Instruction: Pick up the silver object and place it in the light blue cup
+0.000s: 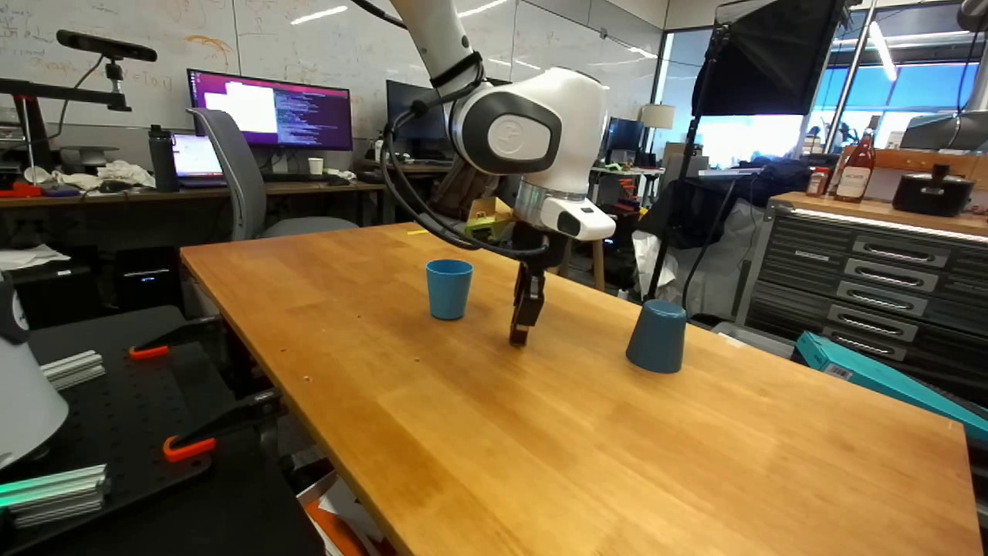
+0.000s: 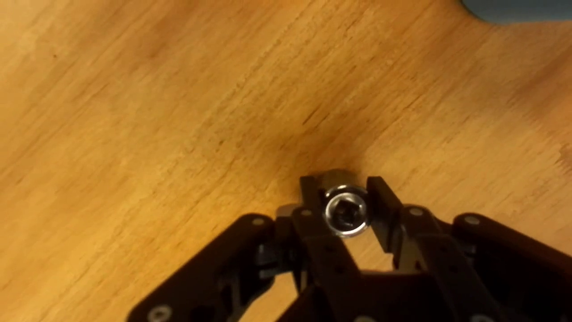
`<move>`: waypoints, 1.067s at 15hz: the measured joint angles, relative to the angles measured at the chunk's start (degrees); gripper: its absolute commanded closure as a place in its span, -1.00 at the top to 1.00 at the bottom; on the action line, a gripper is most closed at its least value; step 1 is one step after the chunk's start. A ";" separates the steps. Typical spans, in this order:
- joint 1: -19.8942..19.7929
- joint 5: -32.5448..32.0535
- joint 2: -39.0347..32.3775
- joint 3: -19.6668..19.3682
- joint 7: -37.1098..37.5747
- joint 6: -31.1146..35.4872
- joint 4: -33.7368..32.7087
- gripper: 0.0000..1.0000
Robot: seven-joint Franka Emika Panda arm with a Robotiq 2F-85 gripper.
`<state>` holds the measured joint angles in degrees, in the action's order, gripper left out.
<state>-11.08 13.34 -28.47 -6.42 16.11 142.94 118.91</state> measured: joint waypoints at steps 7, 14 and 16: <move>-0.16 1.05 3.69 1.52 -4.09 -5.32 -0.69 -0.84; 2.20 6.58 14.49 5.61 -9.99 -18.19 -0.95 -0.84; 3.09 7.78 14.82 5.71 -10.68 -21.11 -1.25 -0.84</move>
<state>-7.99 21.12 -13.65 -0.71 5.43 121.83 117.65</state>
